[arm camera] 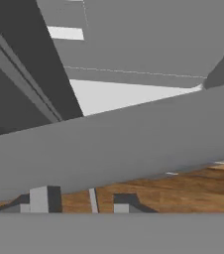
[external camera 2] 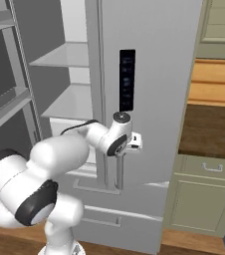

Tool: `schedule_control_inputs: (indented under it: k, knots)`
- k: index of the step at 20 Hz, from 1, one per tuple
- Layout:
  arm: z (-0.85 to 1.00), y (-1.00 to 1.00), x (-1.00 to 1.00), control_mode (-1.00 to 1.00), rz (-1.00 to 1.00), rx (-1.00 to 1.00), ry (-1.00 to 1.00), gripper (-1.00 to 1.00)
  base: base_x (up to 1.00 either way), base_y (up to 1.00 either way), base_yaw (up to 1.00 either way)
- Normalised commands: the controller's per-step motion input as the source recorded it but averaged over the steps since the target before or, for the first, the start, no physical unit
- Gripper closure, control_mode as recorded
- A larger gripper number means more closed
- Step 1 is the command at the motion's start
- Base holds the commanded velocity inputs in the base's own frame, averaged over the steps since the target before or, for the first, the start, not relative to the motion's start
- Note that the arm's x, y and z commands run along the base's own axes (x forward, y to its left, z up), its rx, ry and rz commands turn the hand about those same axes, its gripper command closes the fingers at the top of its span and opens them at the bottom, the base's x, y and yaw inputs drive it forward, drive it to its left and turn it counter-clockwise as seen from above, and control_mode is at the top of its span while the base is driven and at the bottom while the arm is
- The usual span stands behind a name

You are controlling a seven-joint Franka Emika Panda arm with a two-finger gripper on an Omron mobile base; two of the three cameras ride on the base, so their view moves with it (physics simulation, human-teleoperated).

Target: Take the strawberry from the fridge and place it on top of the pancake, located on the dining counter.

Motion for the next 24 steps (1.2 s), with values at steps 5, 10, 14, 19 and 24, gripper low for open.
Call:
schedule_control_inputs:
  k: [5, 10, 14, 19, 24]
  knots:
    - [-0.29, -0.99, -0.96, -1.0, 0.0, 0.0, -0.07, 1.0, 0.0, 0.0, 0.0]
    - [-0.37, -1.0, -0.84, -1.0, 0.0, 0.0, -0.18, 1.0, 0.0, 0.0, 0.0]
    - [-0.27, -1.0, -0.82, -1.0, 0.0, 0.0, -0.24, 1.0, 0.0, 0.0, 0.0]
    - [-0.24, -1.0, -0.76, -1.0, 0.0, 0.02, -0.26, 1.0, 0.0, 0.0, 0.0]
    - [-0.06, -1.0, -0.62, -1.0, 0.0, 0.05, -0.23, 1.0, 0.0, 0.0, 0.0]
